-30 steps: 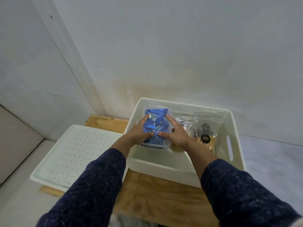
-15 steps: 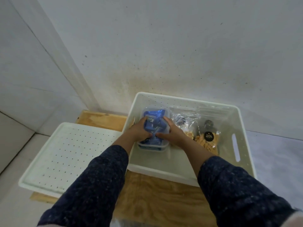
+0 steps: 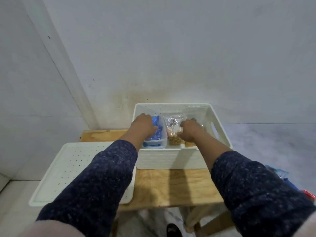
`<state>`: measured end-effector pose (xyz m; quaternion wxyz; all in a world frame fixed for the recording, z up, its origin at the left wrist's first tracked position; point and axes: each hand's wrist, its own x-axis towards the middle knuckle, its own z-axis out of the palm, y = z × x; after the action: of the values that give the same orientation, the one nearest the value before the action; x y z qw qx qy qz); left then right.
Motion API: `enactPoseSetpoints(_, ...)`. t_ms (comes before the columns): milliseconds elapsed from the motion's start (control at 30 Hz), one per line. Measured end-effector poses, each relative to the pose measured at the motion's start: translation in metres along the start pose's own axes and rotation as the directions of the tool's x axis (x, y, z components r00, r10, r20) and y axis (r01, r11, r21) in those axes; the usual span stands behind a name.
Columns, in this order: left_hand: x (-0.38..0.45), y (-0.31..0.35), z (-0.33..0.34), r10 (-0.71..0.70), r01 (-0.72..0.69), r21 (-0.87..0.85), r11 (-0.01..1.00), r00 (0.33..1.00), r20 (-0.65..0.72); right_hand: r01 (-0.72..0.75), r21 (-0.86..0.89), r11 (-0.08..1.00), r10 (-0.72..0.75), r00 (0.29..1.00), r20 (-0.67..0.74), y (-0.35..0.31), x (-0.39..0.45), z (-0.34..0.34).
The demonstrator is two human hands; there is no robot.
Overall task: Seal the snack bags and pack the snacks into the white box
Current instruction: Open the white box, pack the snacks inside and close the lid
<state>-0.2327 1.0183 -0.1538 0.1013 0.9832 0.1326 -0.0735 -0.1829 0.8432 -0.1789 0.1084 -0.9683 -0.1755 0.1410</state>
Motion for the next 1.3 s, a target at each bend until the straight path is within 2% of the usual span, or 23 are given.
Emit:
enactPoseSetpoints(167, -0.05, 0.034, 0.005, 0.171, -0.171, 0.012, 0.985, 0.984, -0.043, -0.068, 0.049, 0.996, 0.076, 0.982, -0.175, 0.023, -0.081, -0.005)
enactPoseSetpoints(367, -0.102, 0.103, 0.049, 0.364, -0.367, -0.048, 0.929, 0.929, -0.062, -0.245, 0.124, 0.962, 0.272, 0.906, -0.324, 0.09, -0.174, 0.011)
enactPoseSetpoints(467, -0.13, 0.135, 0.082, 0.44, -0.442, -0.086, 0.893, 0.897, -0.046, -0.33, 0.173, 0.928, 0.371, 0.861, -0.347, 0.129, -0.215, 0.027)
enactPoseSetpoints(700, -0.184, 0.194, 0.168, 0.552, -0.593, -0.259, 0.762, 0.805, -0.22, -0.4, 0.249, 0.882, 0.468, 0.81, -0.354, 0.214, -0.273, 0.083)
enactPoseSetpoints(833, -0.196, 0.23, 0.218, 0.535, -0.571, -0.272, 0.774, 0.821, -0.201, -0.433, 0.124, 0.893, 0.448, 0.824, -0.348, 0.267, -0.283, 0.111)
enactPoseSetpoints(933, -0.192, 0.26, 0.252, 0.448, -0.478, -0.279, 0.833, 0.878, -0.167, -0.414, 0.106, 0.904, 0.425, 0.849, -0.313, 0.306, -0.281, 0.127)
enactPoseSetpoints(1067, -0.179, 0.298, 0.294, 0.275, -0.325, -0.333, 0.885, 0.942, -0.19, -0.325, 0.105, 0.94, 0.342, 0.905, -0.254, 0.361, -0.266, 0.138)
enactPoseSetpoints(1200, -0.157, 0.331, 0.317, 0.184, -0.242, -0.292, 0.925, 0.96, -0.213, -0.202, 0.11, 0.973, 0.218, 0.961, -0.169, 0.399, -0.236, 0.14)
enactPoseSetpoints(1300, -0.139, 0.338, 0.329, 0.178, -0.251, -0.246, 0.936, 0.942, -0.285, -0.13, 0.129, 0.983, 0.145, 0.984, -0.107, 0.41, -0.218, 0.146)
